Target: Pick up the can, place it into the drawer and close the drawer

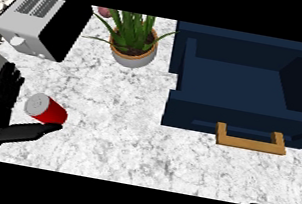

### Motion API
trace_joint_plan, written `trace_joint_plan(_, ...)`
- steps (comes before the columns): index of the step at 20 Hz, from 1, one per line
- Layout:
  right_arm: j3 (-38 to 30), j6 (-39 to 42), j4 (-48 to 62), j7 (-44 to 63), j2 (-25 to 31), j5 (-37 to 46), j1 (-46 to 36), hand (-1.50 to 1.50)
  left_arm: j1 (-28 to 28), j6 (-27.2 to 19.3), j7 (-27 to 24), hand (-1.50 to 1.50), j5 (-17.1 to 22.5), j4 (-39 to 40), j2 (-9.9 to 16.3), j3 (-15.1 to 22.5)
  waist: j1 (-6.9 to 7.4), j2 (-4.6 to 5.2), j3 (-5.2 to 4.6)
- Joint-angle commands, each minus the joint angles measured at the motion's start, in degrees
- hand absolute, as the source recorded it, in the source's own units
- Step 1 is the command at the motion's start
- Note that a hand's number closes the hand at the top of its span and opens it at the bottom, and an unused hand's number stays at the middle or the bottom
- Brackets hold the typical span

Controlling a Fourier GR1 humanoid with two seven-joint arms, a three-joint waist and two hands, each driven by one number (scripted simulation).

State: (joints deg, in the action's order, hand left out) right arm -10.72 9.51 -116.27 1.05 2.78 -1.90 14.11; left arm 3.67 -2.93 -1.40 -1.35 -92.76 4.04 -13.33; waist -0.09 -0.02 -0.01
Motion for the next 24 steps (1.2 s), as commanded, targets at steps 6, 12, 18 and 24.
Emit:
trace_joint_plan(6,-2.3,0.3,2.9,-0.1,0.9,-0.1,-2.9,-1.50,3.3,4.5,-7.8,-1.50,3.2,6.8,2.4,-3.3,0.10,0.00,0.00)
trace_joint_plan(12,-2.8,1.8,-4.6,4.0,0.2,-2.7,0.8,-1.50,2.3,1.2,-11.7,-1.50,-0.4,11.7,0.5,-1.4,-0.07,-0.02,0.00)
trace_joint_plan(18,-0.8,0.3,-1.1,1.7,-0.7,1.0,-1.7,-1.50,1.7,4.6,-16.3,-1.50,2.5,18.7,3.2,-4.1,0.03,0.00,0.00)
trace_joint_plan(24,-4.6,2.9,-1.9,2.2,1.6,-3.1,-1.6,-1.50,0.0,5.2,-20.8,-1.50,3.5,27.1,3.0,-4.9,-0.04,0.01,0.00)
